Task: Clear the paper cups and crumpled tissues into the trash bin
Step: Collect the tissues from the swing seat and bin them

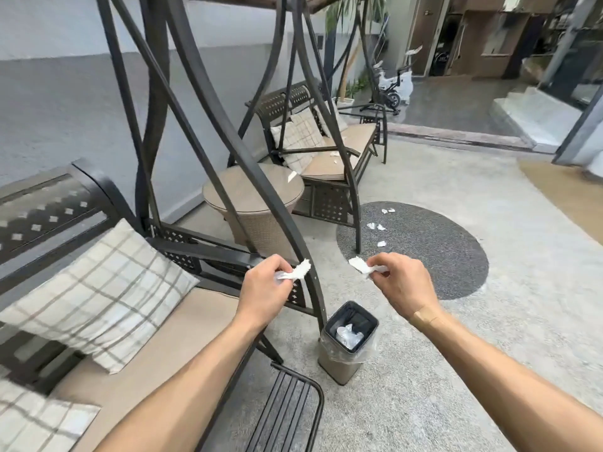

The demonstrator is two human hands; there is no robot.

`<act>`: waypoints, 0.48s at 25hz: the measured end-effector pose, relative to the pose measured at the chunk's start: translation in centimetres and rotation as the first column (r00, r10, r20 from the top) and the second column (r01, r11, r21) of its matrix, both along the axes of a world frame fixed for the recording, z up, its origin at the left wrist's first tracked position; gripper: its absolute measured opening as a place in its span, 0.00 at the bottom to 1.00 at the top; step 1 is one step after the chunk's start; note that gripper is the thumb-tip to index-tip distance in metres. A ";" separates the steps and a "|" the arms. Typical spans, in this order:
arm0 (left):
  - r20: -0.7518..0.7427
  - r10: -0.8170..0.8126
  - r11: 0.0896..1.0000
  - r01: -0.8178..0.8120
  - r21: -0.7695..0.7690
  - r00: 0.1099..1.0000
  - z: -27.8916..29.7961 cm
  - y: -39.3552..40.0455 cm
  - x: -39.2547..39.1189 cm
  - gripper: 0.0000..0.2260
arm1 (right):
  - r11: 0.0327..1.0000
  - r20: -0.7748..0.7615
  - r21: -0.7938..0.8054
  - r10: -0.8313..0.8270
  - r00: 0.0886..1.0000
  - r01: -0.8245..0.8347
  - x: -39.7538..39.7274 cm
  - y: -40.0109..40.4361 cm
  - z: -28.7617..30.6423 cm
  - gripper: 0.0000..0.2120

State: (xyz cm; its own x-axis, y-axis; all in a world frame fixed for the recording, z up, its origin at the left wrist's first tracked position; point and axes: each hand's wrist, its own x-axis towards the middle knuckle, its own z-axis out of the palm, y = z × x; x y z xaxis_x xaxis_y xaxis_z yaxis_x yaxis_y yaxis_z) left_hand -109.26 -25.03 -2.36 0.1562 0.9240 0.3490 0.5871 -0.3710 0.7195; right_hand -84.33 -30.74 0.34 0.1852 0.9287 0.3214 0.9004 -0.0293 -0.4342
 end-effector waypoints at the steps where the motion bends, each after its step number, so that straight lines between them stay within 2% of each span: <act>1: 0.003 -0.021 1.000 0.021 0.001 1.000 0.1 0.4 2.4 0.08 | 1.000 0.010 0.006 -0.013 1.000 0.012 2.2 -0.1 0.0 0.08; 7: 0.045 -0.105 0.994 0.106 -0.025 0.993 -0.2 2.8 14.5 0.10 | 0.996 -0.021 0.007 -0.092 0.996 0.092 14.0 -0.5 -0.2 0.09; 12: 0.009 -0.126 0.992 0.126 -0.018 0.992 -0.3 4.5 19.3 0.08 | 0.995 -0.074 0.010 -0.100 0.992 0.101 18.9 0.8 -0.8 0.08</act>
State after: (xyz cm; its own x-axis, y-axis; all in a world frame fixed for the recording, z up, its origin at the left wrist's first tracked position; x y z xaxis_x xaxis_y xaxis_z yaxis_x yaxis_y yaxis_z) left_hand -89.95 -20.55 -2.71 0.2691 0.9035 0.3337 0.5305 -0.4282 0.7316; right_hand -65.40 -29.98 -0.51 0.3007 0.8997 0.3164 0.8588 -0.1112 -0.5001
